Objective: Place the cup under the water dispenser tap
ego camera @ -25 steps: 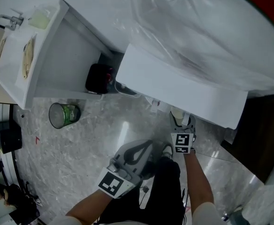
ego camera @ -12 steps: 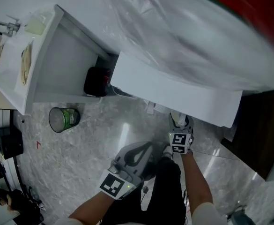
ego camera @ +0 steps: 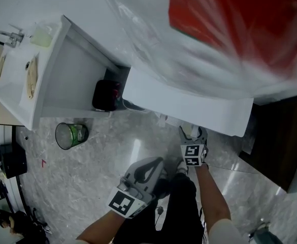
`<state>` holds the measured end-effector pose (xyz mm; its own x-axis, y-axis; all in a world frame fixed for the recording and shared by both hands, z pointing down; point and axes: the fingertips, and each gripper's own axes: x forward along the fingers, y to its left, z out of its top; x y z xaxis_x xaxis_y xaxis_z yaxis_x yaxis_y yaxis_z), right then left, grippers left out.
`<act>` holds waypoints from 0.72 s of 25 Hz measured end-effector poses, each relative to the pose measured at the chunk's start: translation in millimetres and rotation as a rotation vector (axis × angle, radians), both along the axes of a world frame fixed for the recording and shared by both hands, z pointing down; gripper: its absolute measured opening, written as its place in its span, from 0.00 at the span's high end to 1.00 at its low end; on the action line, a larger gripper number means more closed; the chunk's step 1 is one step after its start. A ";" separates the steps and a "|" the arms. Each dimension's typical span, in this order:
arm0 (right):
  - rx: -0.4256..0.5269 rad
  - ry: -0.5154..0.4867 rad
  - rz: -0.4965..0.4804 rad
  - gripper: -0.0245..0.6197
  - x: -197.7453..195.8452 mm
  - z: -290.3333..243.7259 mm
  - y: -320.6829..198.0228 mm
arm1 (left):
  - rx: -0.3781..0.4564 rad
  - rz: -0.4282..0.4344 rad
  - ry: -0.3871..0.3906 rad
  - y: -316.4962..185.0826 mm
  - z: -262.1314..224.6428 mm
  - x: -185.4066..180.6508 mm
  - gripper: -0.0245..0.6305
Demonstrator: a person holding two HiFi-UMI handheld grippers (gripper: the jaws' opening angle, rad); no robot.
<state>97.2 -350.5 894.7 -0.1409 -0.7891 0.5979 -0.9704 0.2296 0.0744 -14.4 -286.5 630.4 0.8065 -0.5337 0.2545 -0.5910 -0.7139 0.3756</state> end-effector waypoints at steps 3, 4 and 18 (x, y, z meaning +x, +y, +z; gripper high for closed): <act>-0.031 0.009 -0.005 0.50 -0.1 7.3 3.7 | -0.001 0.004 -0.001 1.6 -4.3 -0.3 0.96; -0.034 0.016 -0.004 0.50 0.5 8.7 4.3 | -0.003 0.005 -0.003 2.0 -4.3 -0.5 0.96; -0.116 0.076 0.008 0.49 13.2 23.4 22.9 | -0.013 0.017 -0.008 5.6 0.2 6.0 0.96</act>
<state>110.5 -327.6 918.1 -0.0857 -0.7150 0.6939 -0.9649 0.2331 0.1209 -8.4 -280.8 630.7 0.8136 -0.5164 0.2674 -0.5815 -0.7192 0.3803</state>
